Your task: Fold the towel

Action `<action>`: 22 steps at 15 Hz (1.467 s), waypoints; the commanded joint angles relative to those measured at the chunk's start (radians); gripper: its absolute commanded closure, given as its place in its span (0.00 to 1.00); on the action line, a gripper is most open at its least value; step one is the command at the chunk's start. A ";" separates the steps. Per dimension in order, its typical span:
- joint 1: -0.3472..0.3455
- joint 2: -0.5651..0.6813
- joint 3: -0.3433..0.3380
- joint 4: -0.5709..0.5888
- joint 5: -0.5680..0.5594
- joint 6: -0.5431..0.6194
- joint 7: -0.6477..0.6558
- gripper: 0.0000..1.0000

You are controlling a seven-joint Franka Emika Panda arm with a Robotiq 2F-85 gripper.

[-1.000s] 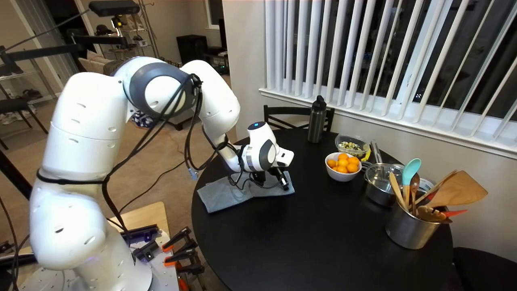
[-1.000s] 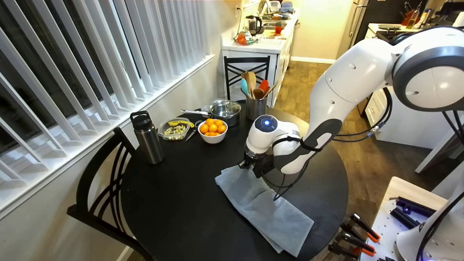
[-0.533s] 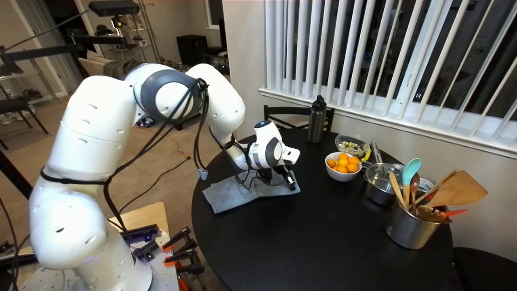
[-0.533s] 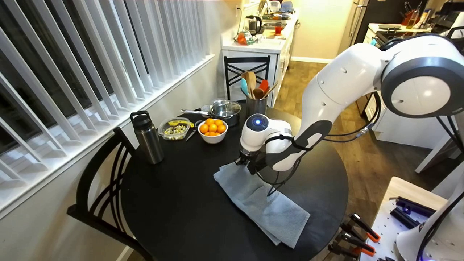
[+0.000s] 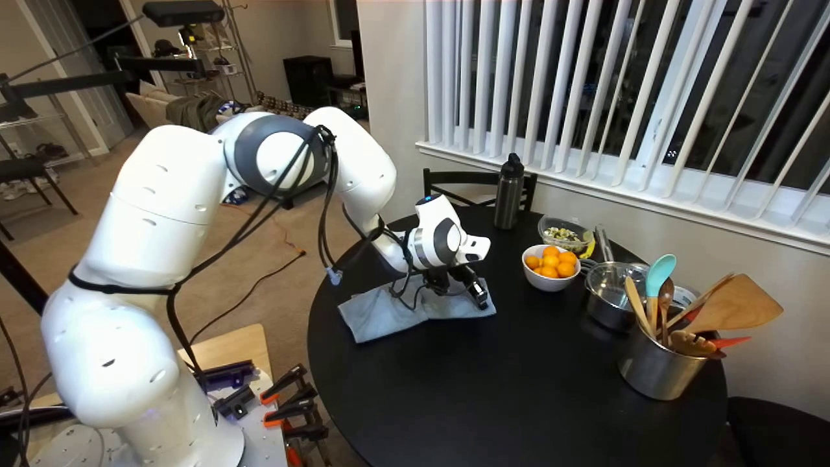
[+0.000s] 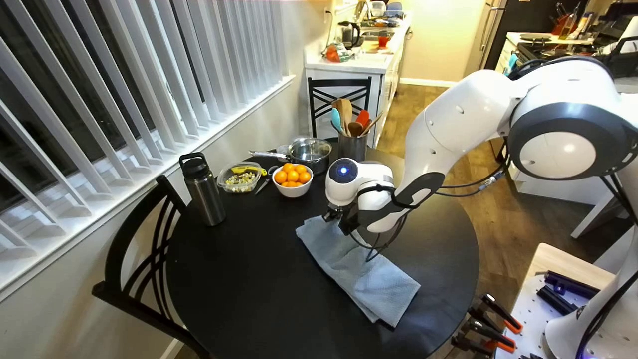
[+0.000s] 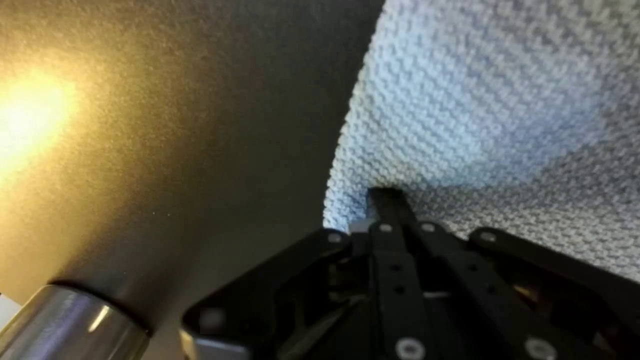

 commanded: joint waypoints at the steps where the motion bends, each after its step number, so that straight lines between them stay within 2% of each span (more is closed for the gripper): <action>1: 0.020 -0.019 -0.003 -0.039 0.011 0.005 -0.025 0.72; 3: 0.036 -0.082 -0.005 -0.107 0.013 0.007 -0.003 0.60; 10: 0.120 -0.427 -0.038 -0.437 -0.049 0.035 0.105 0.17; 12: 0.111 -0.541 -0.004 -0.537 -0.015 0.032 0.061 0.04; 14: 0.106 -0.647 0.036 -0.633 0.041 0.020 0.009 0.00; 17: 0.117 -0.754 0.076 -0.733 0.125 0.013 -0.051 0.00; 22: 0.143 -0.874 0.083 -0.809 0.144 -0.013 -0.047 0.00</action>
